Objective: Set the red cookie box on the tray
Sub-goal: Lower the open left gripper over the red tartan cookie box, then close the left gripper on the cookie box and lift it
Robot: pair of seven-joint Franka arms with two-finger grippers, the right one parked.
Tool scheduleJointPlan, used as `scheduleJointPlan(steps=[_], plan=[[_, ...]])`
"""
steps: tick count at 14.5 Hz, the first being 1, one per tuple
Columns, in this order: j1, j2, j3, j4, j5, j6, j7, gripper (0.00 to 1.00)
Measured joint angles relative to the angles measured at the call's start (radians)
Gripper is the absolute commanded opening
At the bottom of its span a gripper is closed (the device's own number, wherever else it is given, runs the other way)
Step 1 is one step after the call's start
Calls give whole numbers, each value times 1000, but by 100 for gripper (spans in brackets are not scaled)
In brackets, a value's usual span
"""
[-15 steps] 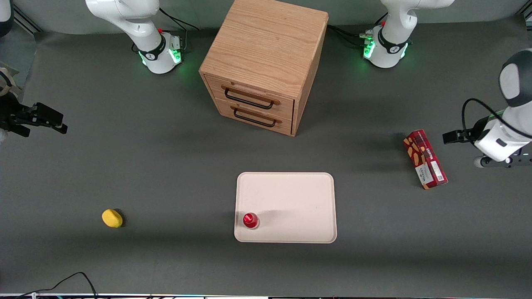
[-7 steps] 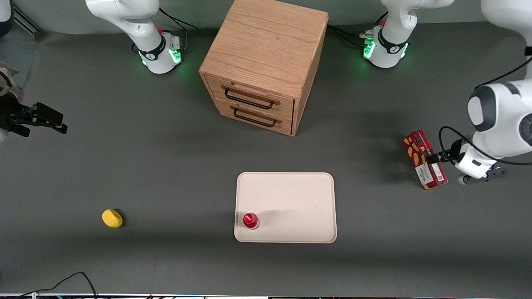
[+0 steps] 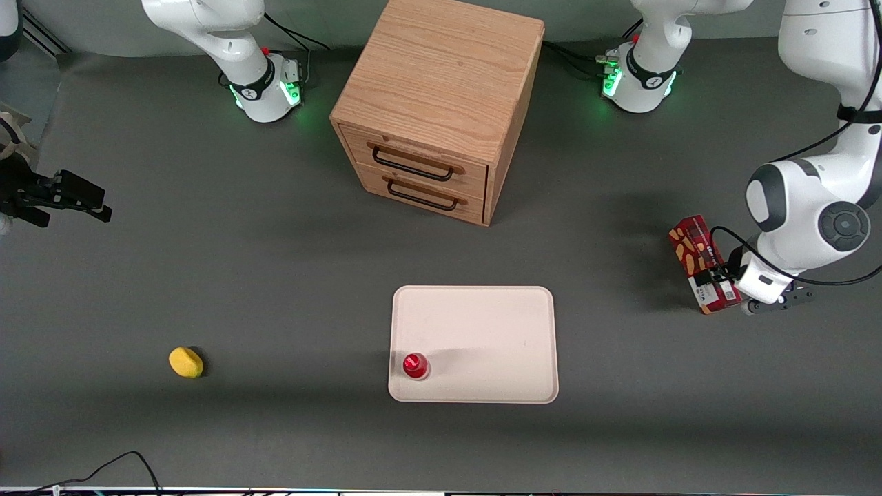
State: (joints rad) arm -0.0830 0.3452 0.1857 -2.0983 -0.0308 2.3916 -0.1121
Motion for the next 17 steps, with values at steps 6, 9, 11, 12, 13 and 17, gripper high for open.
scheduleJointPlan(steps=[6,9,11,12,13,17], plan=[[7,0,0,-87,0,127,0,34],[7,1,-1,-94,0,135,0,1],[7,0,-1,-94,0,135,0,0],[7,-1,-3,-94,0,133,0,0],[7,-5,-6,-91,-1,124,0,0],[-36,-94,-22,4,-2,-121,-5,0]])
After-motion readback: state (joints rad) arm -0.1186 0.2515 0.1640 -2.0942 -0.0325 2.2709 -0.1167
